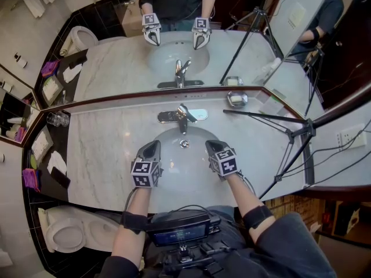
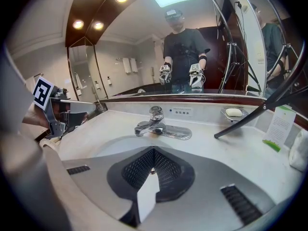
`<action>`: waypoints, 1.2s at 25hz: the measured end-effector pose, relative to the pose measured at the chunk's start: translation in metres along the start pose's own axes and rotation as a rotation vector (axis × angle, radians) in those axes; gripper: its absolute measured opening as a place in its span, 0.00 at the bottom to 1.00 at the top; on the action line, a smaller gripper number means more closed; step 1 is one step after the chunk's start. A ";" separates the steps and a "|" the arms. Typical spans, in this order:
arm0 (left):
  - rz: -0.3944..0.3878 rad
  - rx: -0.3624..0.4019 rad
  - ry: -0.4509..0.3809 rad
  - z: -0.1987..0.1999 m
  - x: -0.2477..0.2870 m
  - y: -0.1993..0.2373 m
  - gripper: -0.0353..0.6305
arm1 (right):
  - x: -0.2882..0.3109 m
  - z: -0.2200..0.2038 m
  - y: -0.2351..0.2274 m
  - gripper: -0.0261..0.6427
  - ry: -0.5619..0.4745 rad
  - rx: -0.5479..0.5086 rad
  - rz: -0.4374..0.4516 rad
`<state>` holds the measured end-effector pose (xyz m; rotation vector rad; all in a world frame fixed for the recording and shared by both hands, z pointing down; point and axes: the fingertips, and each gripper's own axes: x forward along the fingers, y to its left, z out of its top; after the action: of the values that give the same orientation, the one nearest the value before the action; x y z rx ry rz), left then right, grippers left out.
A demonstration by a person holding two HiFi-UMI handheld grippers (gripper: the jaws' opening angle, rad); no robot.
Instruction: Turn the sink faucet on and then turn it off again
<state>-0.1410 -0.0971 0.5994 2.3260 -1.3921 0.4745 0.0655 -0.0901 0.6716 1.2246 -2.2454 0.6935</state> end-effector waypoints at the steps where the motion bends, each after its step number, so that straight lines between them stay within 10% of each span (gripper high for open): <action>1: 0.001 -0.001 0.001 0.000 0.000 0.000 0.05 | 0.001 0.000 0.000 0.08 -0.001 -0.001 0.001; 9: 0.006 -0.003 0.004 -0.001 0.001 0.003 0.05 | 0.002 0.002 0.000 0.08 0.046 -0.125 -0.050; 17: 0.012 0.002 0.011 -0.003 0.002 0.006 0.05 | 0.029 0.022 -0.004 0.17 0.110 -0.790 -0.159; 30: 0.050 -0.024 0.042 -0.018 0.000 0.021 0.05 | 0.077 0.074 -0.004 0.31 0.069 -1.289 -0.145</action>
<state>-0.1615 -0.0974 0.6185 2.2539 -1.4315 0.5146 0.0189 -0.1862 0.6655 0.6229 -1.8542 -0.7070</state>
